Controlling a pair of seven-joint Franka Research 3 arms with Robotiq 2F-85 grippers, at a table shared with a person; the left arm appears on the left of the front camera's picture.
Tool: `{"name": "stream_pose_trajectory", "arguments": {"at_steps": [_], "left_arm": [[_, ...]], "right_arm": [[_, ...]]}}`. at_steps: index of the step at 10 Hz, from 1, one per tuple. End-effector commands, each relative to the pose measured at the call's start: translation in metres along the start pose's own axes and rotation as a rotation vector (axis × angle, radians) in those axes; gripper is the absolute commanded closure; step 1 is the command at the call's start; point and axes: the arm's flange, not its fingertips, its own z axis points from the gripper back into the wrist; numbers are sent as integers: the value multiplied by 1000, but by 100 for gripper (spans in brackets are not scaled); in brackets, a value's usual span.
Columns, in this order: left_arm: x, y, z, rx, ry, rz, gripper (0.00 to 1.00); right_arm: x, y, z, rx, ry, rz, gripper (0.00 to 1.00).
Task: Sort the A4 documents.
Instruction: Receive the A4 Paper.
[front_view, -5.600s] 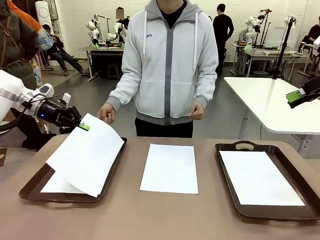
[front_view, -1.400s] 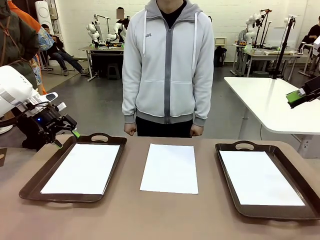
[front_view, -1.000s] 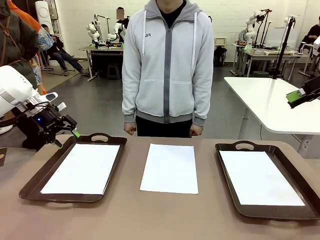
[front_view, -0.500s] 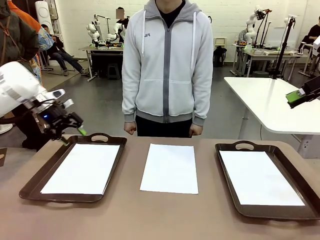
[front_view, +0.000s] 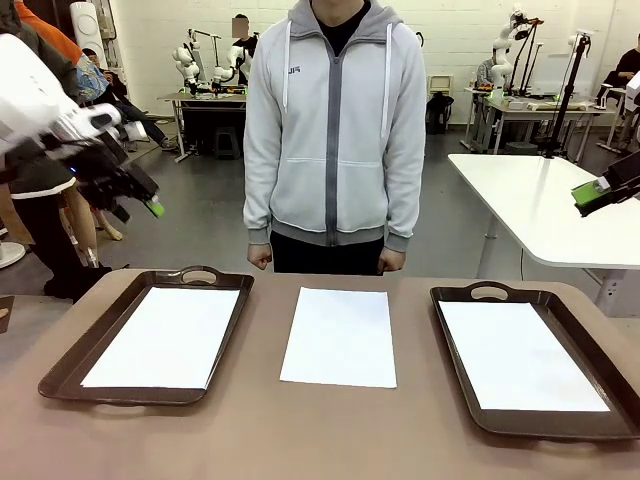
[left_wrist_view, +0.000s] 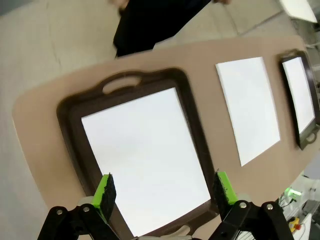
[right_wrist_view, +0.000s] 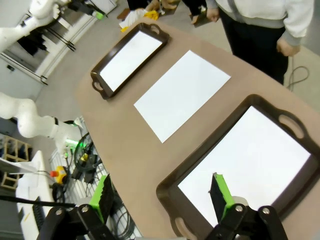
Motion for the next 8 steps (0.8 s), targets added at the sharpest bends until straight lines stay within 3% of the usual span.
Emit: {"name": "stream_pose_trajectory", "arguments": {"at_steps": [1,4,5,8], "left_arm": [[-39,-22,25,-89,-117,-198,0],[-63,-70,42,-235,-169,-535,0],[-67,-85,49,-239,-209,-593,0],[-69,-99,41,-219,-253,-485,0]], "right_arm": [[1,0,-1,6,-2,3,0],[1,0,-1,6,-2,3,0],[1,0,-1,6,-2,3,0],[1,0,-1,6,-2,3,0]]}}
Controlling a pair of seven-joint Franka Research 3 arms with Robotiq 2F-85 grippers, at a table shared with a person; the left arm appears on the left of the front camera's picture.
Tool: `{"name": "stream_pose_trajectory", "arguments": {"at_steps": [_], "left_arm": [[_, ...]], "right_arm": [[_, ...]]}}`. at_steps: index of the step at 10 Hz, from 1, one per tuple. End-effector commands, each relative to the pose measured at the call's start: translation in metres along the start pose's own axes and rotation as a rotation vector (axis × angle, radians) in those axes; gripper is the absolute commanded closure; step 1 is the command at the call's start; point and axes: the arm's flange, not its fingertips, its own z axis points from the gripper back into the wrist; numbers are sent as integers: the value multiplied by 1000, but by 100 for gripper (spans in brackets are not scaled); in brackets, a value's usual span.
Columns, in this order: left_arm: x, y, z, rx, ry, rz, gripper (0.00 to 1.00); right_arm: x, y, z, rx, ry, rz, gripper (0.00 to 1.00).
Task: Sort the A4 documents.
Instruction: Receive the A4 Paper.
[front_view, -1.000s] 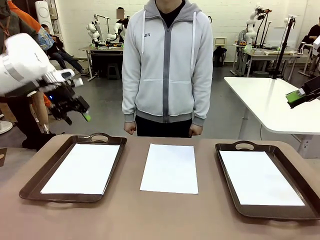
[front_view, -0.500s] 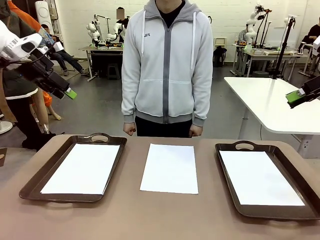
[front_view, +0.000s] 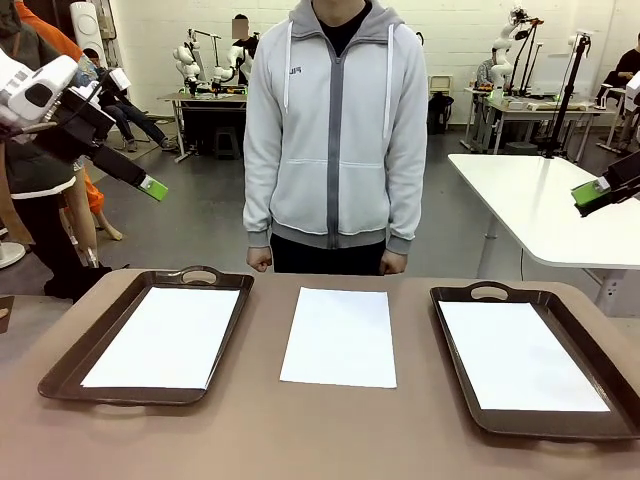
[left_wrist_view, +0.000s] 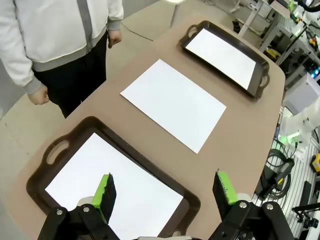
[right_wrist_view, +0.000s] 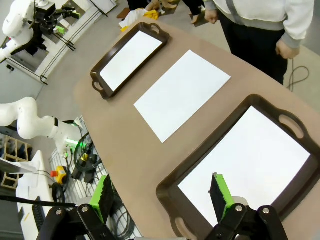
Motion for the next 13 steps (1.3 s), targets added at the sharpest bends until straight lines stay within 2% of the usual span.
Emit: {"name": "stream_pose_trajectory", "arguments": {"at_steps": [1,5,6,7,13], "left_arm": [[-3,0,-9,28,-47,72,0],[-7,0,-5,16,-58,101,0],[-6,2,-6,22,-101,197,0],[-5,5,-2,18,-24,78,0],[-5,5,-2,18,-24,78,0]], "right_arm": [[0,0,-1,6,-3,3,0],[0,0,-1,6,-3,3,0],[0,0,-1,6,-3,3,0],[0,0,-1,6,-3,3,0],[0,0,-1,6,-3,3,0]]}}
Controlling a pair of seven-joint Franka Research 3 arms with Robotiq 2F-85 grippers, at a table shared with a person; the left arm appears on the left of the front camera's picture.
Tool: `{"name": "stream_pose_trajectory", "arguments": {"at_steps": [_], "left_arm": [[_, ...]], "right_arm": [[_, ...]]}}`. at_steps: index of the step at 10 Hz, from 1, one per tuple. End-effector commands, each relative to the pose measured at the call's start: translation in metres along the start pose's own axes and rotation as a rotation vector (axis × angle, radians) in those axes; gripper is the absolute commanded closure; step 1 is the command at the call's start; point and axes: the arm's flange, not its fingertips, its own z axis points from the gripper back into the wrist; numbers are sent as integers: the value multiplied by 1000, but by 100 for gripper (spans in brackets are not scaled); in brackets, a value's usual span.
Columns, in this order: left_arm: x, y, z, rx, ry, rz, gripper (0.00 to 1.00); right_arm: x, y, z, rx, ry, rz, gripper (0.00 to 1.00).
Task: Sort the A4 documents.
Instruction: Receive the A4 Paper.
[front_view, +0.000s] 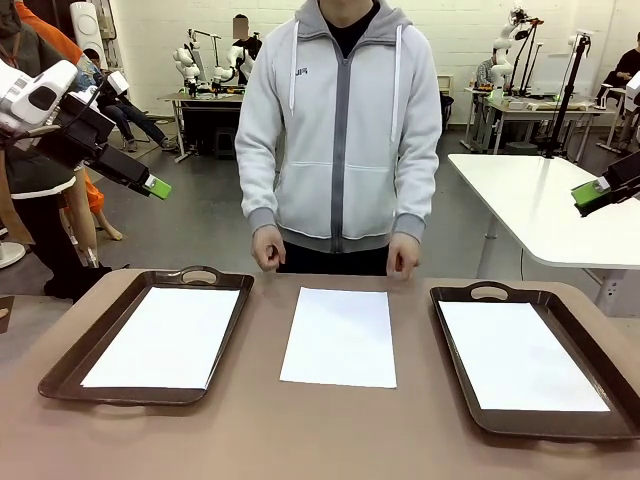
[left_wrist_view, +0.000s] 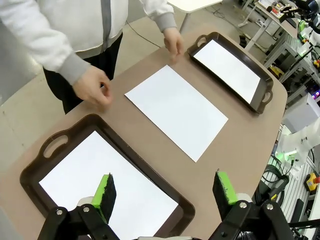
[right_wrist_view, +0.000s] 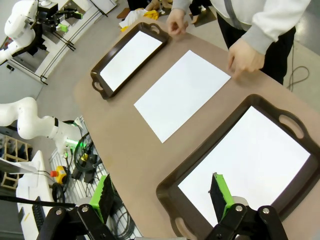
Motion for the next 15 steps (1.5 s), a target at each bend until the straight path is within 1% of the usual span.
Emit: {"name": "stream_pose_trajectory", "arguments": {"at_steps": [1,15], "left_arm": [[0,0,1,0,9,-21,0],[0,0,1,0,9,-21,0]], "right_arm": [[0,0,-1,6,-3,3,0],[0,0,-1,6,-3,3,0]]}}
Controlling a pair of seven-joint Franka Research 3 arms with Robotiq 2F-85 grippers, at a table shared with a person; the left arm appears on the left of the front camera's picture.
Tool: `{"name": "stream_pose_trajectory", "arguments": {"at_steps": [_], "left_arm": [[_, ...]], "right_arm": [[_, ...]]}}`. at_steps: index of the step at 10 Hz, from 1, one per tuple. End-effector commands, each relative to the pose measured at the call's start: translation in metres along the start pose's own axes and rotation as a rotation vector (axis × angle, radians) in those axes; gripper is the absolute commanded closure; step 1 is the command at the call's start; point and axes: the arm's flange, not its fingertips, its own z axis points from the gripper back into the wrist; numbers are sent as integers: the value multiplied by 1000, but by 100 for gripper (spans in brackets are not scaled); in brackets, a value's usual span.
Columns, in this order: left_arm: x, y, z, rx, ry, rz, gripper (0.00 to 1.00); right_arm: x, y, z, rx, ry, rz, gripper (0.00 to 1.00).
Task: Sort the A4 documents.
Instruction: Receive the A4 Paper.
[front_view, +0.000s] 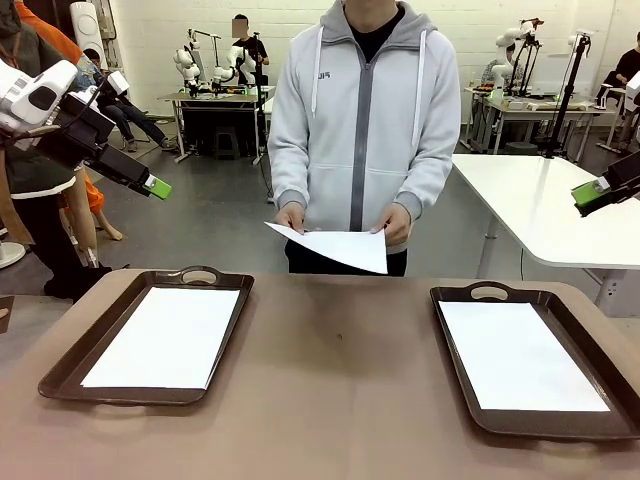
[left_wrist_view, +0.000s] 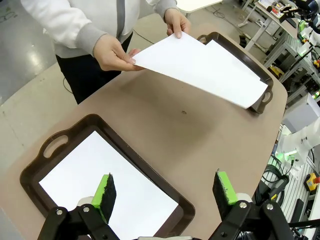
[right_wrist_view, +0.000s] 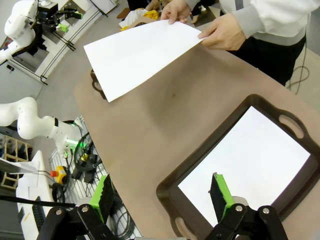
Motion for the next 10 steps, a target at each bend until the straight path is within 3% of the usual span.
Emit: {"name": "stream_pose_trajectory", "arguments": {"at_steps": [1,10], "left_arm": [[0,0,1,0,9,-21,0],[0,0,1,0,9,-21,0]], "right_arm": [[0,0,-1,6,-3,3,0],[0,0,-1,6,-3,3,0]]}}
